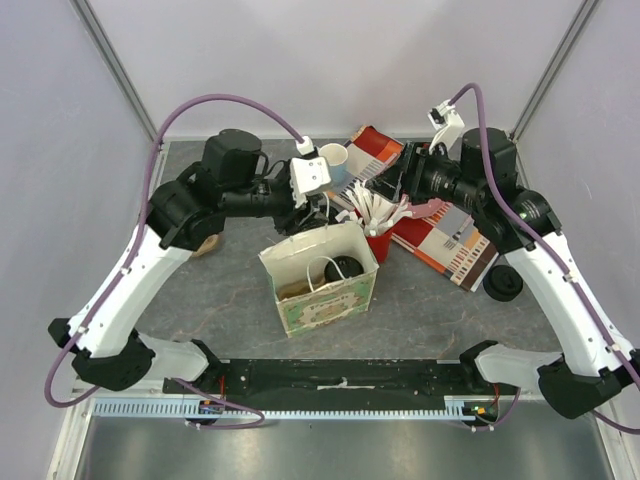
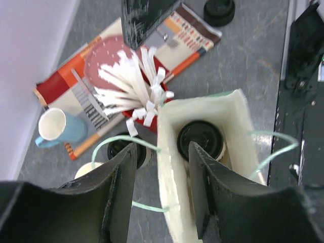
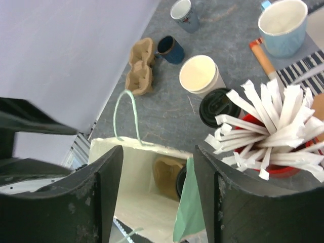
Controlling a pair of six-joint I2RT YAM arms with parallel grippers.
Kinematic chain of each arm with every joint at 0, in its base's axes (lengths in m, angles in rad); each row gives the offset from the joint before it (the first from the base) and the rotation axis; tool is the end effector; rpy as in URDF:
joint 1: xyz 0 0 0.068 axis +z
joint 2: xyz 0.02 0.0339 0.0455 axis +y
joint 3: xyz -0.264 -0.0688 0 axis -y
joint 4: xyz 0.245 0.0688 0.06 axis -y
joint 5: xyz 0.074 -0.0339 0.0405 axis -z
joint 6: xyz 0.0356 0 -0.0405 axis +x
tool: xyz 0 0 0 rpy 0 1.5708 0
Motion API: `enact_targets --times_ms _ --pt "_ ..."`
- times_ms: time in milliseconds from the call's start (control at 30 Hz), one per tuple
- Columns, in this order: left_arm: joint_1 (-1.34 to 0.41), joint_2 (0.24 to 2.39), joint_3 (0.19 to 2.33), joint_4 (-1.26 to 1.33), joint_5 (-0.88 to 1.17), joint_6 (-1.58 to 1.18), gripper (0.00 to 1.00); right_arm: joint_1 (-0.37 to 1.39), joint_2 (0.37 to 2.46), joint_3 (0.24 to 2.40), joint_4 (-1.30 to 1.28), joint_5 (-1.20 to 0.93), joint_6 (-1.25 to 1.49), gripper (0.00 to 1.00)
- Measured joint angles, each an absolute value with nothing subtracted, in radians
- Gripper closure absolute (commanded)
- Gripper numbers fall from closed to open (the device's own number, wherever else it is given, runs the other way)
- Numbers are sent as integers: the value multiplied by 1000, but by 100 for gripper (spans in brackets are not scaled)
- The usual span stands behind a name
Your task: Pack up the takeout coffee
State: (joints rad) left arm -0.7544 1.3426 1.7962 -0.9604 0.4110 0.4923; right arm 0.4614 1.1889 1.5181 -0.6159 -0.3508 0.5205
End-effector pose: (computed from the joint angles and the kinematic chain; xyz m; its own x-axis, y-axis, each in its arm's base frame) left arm 0.1706 -0.1798 0.4802 0.1054 0.4956 -0.8621 0.9447 0.2207 0.2423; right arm 0.2069 0.1165 0.4641 -0.5744 0.2360 -0.7838 -0.4929 0.6648 0.5613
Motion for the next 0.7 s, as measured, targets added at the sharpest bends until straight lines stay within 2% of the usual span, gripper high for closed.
enact_targets --times_ms 67,133,233,400,700 --pt "-754 1322 1798 -933 430 471 46 461 1207 1539 -653 -338 515 46" --pt "-747 1309 1807 -908 431 442 46 463 1233 1554 -701 -314 505 46" --pt "-682 1302 1813 -879 439 379 46 475 1279 1570 -793 -274 489 38" --pt "-471 1322 1805 -863 393 251 46 548 1341 1607 -939 -207 466 35" --pt "-285 1329 1642 -863 385 137 46 673 1364 1612 -1050 -122 470 44"
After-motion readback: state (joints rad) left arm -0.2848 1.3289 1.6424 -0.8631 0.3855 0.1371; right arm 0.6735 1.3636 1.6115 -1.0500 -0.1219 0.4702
